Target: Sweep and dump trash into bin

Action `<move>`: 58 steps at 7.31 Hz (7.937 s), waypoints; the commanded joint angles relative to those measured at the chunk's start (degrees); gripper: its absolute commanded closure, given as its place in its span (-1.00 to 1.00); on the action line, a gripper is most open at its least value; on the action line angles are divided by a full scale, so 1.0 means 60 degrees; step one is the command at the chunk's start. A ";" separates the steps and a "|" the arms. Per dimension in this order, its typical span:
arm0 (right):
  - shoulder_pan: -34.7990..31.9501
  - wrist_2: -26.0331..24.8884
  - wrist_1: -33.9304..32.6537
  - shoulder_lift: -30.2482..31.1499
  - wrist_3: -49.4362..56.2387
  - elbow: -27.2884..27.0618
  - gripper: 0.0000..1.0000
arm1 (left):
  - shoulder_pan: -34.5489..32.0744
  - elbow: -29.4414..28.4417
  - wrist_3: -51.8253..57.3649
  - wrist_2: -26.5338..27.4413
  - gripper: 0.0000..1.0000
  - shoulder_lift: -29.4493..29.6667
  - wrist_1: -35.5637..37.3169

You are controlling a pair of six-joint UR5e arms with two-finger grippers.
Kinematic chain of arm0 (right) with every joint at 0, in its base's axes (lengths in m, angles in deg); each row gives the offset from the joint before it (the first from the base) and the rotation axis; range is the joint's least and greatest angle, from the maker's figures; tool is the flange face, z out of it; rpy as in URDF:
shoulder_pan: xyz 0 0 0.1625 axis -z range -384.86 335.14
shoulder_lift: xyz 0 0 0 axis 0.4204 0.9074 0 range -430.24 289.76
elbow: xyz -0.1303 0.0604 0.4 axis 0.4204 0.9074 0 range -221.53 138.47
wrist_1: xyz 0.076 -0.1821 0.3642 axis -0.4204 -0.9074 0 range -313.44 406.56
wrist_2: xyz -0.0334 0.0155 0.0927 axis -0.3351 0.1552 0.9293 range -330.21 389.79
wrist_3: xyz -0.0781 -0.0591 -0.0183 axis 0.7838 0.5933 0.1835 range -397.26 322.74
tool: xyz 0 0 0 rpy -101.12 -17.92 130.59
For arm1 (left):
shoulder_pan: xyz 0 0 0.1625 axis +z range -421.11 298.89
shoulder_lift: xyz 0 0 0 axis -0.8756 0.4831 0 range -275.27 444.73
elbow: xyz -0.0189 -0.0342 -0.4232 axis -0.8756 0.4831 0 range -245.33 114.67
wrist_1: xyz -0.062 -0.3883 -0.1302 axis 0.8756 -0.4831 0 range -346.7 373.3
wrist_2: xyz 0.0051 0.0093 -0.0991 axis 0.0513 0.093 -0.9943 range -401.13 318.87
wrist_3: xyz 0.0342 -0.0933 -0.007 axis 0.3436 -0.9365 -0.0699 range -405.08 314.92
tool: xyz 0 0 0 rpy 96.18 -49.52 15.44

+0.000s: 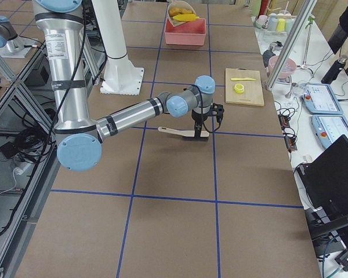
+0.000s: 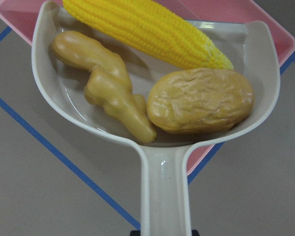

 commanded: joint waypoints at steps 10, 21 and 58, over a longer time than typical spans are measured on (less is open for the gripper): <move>-0.3728 -0.0314 -0.0462 0.0711 0.3900 0.1488 -1.00 | 0.0175 0.1057 0.1248 0.0846 1.00 0.0063 0.1811; -0.3830 0.0317 -0.0448 0.0579 0.3900 0.1786 -1.00 | 0.3626 -0.1761 0.0404 -0.0019 1.00 0.7919 0.1356; -0.3816 0.0463 -0.0448 0.0608 0.3944 0.1639 -1.00 | -0.1612 -0.4992 -0.5440 0.0406 -0.99 0.4399 -0.0753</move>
